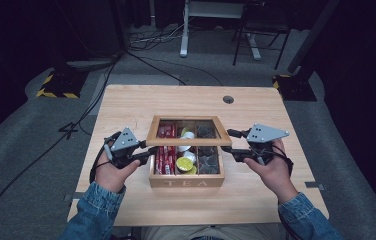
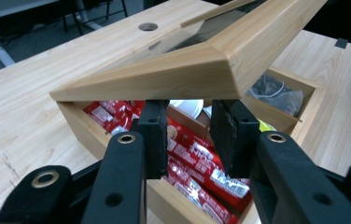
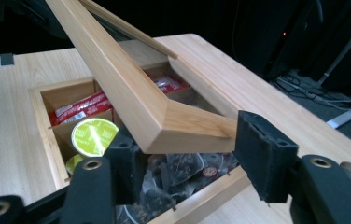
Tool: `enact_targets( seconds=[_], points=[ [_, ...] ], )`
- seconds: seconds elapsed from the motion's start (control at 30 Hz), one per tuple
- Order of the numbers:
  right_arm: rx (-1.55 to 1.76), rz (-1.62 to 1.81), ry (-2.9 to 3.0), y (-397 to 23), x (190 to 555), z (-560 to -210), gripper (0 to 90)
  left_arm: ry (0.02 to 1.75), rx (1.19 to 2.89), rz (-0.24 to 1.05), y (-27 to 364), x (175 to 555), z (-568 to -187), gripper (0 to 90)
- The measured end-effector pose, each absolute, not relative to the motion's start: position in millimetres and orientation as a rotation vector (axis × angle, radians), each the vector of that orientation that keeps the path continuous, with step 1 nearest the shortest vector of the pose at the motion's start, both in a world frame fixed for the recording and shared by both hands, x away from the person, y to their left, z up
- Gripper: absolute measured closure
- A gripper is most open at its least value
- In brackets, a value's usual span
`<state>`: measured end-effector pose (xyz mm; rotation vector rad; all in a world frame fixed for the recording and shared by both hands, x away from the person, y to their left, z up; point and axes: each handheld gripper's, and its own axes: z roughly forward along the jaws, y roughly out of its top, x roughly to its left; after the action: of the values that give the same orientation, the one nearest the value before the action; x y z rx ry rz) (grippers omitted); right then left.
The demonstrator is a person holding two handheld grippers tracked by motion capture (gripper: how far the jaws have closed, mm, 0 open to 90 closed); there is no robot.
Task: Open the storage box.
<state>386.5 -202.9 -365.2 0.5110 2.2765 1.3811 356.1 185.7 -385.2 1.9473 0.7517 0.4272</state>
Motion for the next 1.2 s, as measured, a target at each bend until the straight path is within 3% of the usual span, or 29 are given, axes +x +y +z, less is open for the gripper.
enact_targets(
  seconds=[0.53, 1.2],
  points=[
    [0.457, 1.38, 2.238, -197, 405, -343, 53.8, 0.753, 1.893, 0.496, 187, 362, -381, 48.2],
    [0.432, 1.415, 2.199, -182, 466, -306, 58.8, 0.826, 1.87, 0.537, 217, 359, -387, 44.5]
  ],
)
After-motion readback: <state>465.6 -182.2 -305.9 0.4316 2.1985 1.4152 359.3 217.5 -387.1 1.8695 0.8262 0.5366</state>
